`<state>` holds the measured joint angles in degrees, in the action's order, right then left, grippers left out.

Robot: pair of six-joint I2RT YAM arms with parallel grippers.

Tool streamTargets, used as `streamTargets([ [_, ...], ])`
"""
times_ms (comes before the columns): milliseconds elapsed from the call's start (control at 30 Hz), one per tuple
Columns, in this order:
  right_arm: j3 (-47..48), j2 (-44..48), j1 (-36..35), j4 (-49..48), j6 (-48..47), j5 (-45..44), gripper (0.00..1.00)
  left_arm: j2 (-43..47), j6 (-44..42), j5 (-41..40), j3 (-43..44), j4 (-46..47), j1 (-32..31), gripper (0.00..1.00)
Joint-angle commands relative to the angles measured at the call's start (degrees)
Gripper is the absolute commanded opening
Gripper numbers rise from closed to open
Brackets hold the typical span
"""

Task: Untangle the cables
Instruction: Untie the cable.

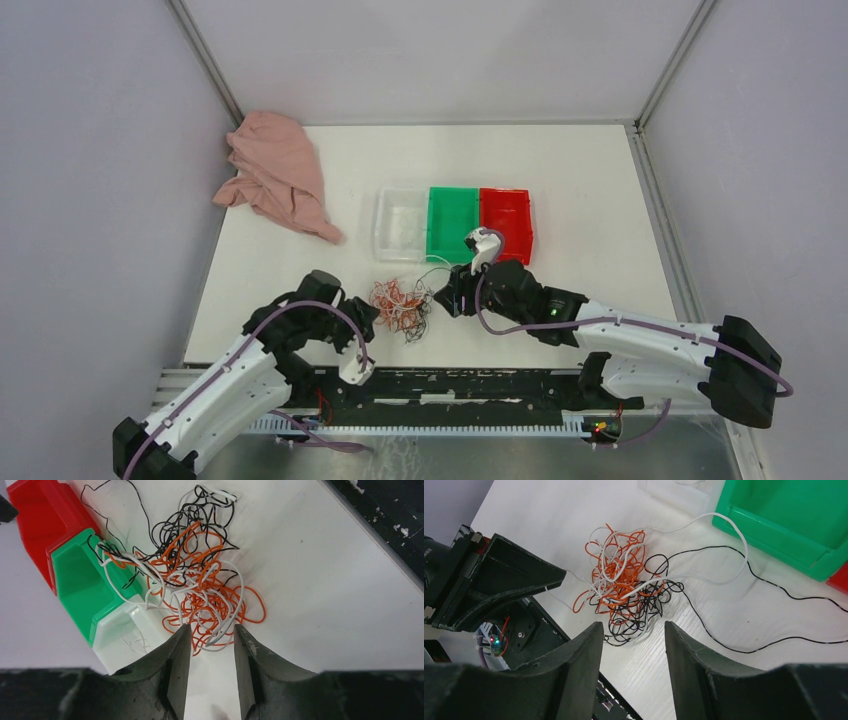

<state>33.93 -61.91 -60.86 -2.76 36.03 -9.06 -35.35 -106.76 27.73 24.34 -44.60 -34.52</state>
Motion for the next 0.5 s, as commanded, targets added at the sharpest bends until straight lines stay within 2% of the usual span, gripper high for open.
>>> streamTargets([
  [0,1.0,-0.4,0.5,-3.4,0.9,0.7,0.55,-1.6,-4.0,4.5,-0.4,2.2,-0.2,0.41],
  [133,1.0,-0.6,0.7,-3.9,0.8,1.0,0.55,-3.7,-5.8,3.3,-0.6,2.6,-0.3,0.29],
  [300,1.5,-0.8,1.2,-4.9,0.2,2.7,0.56,-1.1,-3.6,3.0,-0.4,7.9,-0.2,0.05],
  [467,6.0,-3.5,1.6,-4.7,-3.2,6.0,0.61,4.6,1.5,6.6,4.5,8.3,-0.2,0.03],
])
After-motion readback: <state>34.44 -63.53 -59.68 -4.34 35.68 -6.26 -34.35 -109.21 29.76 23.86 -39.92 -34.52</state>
